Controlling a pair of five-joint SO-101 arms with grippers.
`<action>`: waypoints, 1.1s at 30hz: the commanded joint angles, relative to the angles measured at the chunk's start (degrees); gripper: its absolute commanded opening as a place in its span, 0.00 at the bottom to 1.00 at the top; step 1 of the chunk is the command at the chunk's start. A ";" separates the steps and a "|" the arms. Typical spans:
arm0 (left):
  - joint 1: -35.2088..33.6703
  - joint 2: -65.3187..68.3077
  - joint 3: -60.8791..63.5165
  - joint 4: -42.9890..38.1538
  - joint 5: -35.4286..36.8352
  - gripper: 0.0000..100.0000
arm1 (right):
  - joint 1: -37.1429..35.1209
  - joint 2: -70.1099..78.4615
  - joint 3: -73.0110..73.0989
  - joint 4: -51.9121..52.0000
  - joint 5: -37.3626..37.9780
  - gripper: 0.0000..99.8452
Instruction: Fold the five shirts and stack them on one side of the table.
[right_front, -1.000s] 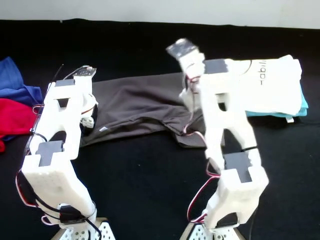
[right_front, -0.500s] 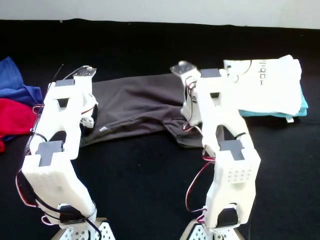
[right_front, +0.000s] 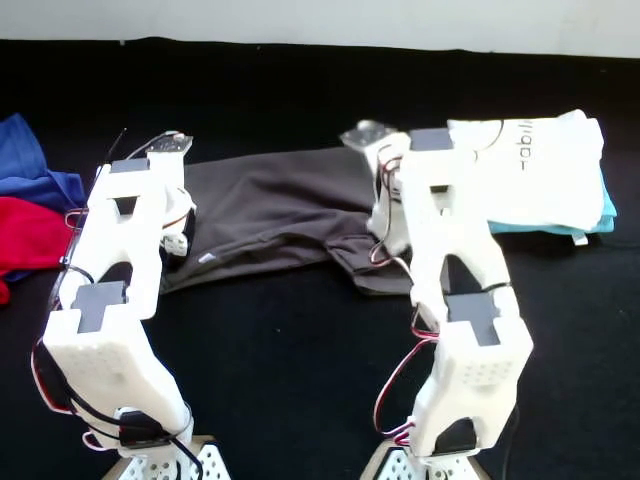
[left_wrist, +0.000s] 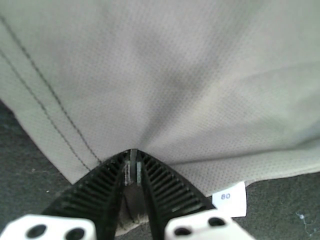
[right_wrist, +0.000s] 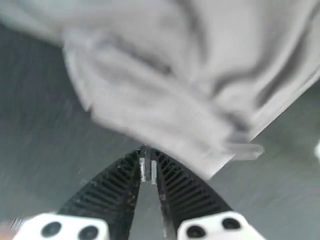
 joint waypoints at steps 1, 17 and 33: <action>0.48 0.48 -1.01 -1.93 0.44 0.01 | 0.66 -0.04 -2.15 -10.33 -1.41 0.01; 0.48 0.48 -1.01 -1.93 0.44 0.01 | 0.57 7.43 -3.38 4.00 -5.01 0.01; 0.48 0.48 -1.01 -1.93 0.44 0.01 | 9.45 10.77 -5.67 -16.22 -2.37 0.01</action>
